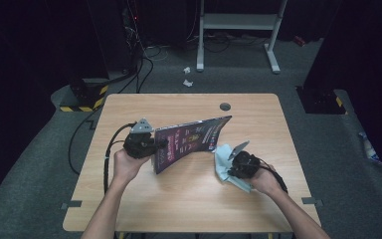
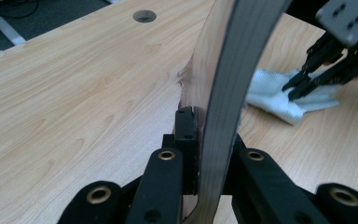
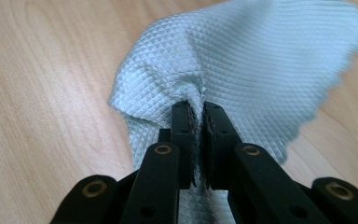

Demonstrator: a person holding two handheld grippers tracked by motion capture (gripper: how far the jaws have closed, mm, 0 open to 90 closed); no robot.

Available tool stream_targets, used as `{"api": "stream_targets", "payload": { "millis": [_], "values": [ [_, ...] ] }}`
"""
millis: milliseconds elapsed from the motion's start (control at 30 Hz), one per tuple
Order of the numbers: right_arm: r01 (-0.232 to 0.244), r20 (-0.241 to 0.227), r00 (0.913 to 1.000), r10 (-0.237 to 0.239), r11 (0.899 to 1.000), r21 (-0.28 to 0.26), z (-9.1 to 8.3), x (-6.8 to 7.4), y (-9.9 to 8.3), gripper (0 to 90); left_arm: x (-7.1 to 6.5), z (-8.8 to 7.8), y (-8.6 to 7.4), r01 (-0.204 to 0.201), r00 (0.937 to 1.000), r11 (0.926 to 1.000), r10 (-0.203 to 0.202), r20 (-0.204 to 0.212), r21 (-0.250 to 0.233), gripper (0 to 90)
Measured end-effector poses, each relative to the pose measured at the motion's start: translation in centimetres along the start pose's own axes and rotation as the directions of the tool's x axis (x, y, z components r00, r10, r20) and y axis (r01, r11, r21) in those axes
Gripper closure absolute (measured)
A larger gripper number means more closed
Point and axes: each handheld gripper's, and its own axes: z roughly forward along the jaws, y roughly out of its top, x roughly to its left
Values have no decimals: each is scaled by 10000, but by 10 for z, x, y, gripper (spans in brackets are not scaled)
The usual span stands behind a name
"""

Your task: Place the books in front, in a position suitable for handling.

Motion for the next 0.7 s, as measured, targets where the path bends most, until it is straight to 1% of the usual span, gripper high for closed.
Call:
{"api": "stream_targets", "payload": {
  "millis": [67, 100, 133, 200, 300, 367, 433, 500, 567, 600, 700],
  "values": [
    [-551, 186, 9983, 561, 9971, -517, -13, -9, -7, 843, 1, -1, 0, 14, 10000, 10000, -14, -35, -5, 841],
    [-732, 210, 9970, 749, 9947, -716, -18, -11, -9, 843, 0, 0, -1, 39, 10000, 10000, -39, -6, 27, 841],
    [-875, 283, 9954, 910, 9905, -1060, -27, -14, -12, 842, 0, 1, -1, 2, 10000, 10000, -2, 7, 91, 840],
    [-888, 501, 9941, 962, 9872, -1324, -38, -17, -13, 842, -3, 3, -1, -119, 9999, 9997, 118, 45, 219, 840],
    [-948, 836, 9903, 1106, 9802, -1737, -54, -20, -10, 842, -9, 9, 0, -281, 9995, 9992, 277, 126, 292, 840],
    [-1079, 1052, 9857, 1317, 9724, -2068, -65, -22, -6, 842, -13, 12, -1, -414, 9990, 9984, 408, 181, 387, 840],
    [-1179, 1301, 9797, 1526, 9631, -2419, -76, -25, -2, 842, -17, 16, -1, -479, 9985, 9977, 466, 286, 486, 840],
    [-1263, 1557, 9721, 1756, 9506, -2837, -88, -28, 2, 842, -21, 19, -2, -538, 9980, 9971, 520, 354, 542, 840],
    [-1240, 1830, 9653, 1865, 9434, -3077, -99, -28, 6, 842, -25, 21, -3, -672, 9971, 9960, 650, 392, 590, 840],
    [-1165, 2107, 9595, 1871, 9442, -3081, -104, -29, 9, 842, -26, 22, -3, -677, 9970, 9958, 651, 426, 611, 840],
    [-1275, 2478, 9462, 2081, 9436, -3054, -111, -33, 17, 841, -29, 24, -4, -734, 9965, 9954, 707, 452, 617, 840]
  ]
}}
